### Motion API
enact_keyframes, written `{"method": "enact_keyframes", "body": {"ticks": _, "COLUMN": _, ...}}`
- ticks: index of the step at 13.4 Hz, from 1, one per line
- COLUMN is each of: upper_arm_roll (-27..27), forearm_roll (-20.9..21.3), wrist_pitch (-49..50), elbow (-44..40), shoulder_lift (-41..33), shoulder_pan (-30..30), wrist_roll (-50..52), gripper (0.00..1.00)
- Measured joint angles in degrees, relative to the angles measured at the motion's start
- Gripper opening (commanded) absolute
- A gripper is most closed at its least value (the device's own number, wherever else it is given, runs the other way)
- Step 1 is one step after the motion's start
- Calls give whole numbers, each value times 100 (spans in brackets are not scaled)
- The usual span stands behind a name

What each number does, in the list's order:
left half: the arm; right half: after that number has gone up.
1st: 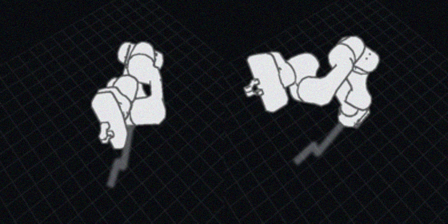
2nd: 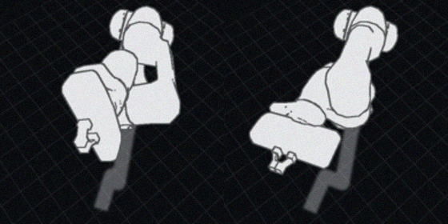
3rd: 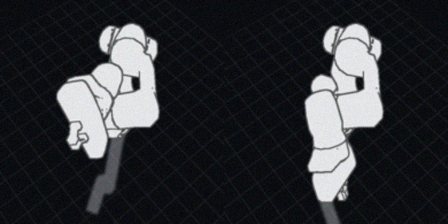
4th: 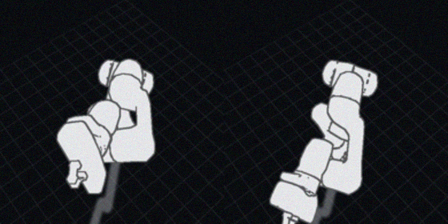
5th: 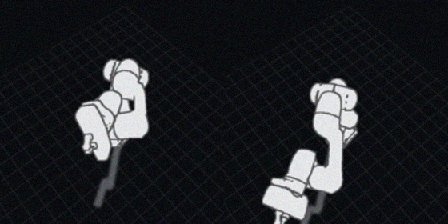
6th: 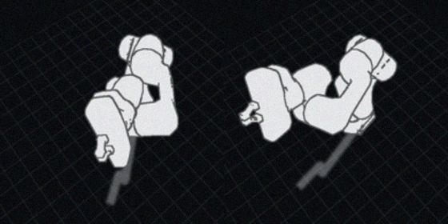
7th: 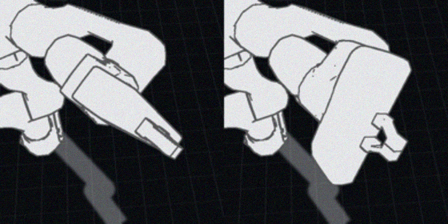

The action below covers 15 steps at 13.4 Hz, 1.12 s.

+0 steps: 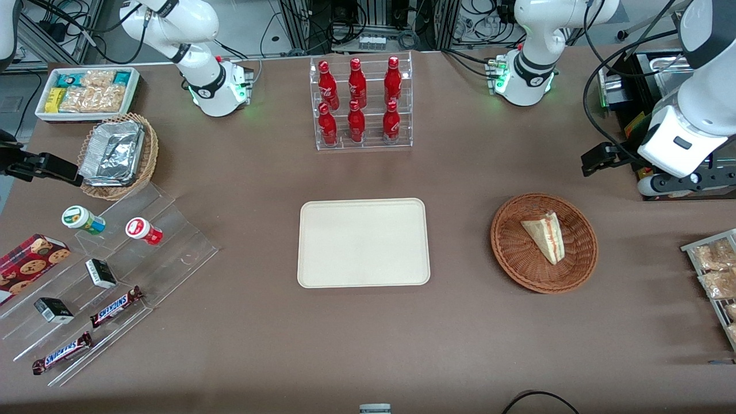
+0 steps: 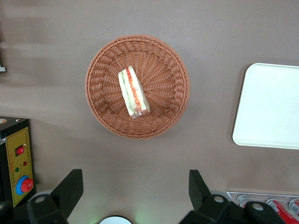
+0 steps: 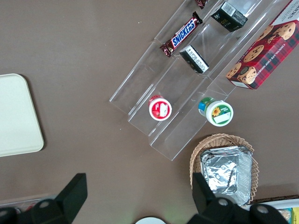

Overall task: Place sandwich from basket to tray
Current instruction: 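Move the open left gripper down over the wrapped sandwich in the basket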

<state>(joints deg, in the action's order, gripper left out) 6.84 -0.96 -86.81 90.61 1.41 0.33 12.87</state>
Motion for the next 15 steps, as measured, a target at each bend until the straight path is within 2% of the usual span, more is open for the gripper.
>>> {"method": "enact_keyframes", "body": {"ticks": 5, "upper_arm_roll": -201, "forearm_roll": 36, "wrist_pitch": -62, "elbow": 226, "shoulder_lift": -2, "shoulder_pan": -24, "wrist_roll": 0, "gripper": 100}}
{"method": "enact_keyframes", "body": {"ticks": 9, "upper_arm_roll": -252, "forearm_roll": 42, "wrist_pitch": -1423, "elbow": 1332, "shoulder_lift": -2, "shoulder_pan": -36, "wrist_roll": 388, "gripper": 100}}
{"method": "enact_keyframes", "body": {"ticks": 13, "upper_arm_roll": -223, "forearm_roll": 43, "wrist_pitch": -2735, "elbow": 2258, "shoulder_lift": 5, "shoulder_pan": -1, "wrist_roll": 1712, "gripper": 100}}
{"method": "enact_keyframes", "body": {"ticks": 15, "upper_arm_roll": -213, "forearm_roll": 100, "wrist_pitch": -3118, "elbow": 2672, "shoulder_lift": 9, "shoulder_pan": 10, "wrist_roll": 1912, "gripper": 100}}
